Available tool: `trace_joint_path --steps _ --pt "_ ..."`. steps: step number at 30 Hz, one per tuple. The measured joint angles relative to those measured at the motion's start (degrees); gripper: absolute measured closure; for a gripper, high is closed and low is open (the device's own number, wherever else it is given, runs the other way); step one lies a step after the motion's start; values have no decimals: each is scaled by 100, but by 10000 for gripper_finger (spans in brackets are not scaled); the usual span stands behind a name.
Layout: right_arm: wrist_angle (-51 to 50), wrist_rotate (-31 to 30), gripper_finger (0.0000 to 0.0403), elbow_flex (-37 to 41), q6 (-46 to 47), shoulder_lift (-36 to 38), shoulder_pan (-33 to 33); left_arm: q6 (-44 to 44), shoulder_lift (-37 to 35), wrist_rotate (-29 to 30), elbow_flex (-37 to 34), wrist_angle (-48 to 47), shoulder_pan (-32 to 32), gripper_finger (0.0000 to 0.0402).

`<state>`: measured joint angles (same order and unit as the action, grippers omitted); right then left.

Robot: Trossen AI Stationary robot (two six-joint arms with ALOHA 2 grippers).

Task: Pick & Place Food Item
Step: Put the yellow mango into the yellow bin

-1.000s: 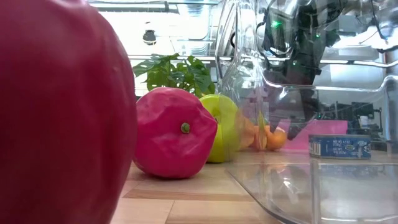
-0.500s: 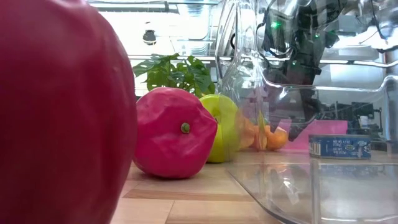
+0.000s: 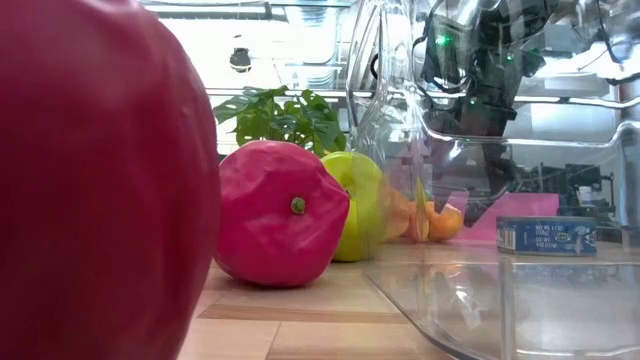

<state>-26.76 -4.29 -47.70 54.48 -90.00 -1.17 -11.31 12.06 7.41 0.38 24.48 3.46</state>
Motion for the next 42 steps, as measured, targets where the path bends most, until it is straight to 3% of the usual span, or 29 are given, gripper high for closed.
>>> trace_joint_path --steps 42 --pt "197 -20 68 0 1 0 -2 0 1 -1 -1 -1 -1 307"
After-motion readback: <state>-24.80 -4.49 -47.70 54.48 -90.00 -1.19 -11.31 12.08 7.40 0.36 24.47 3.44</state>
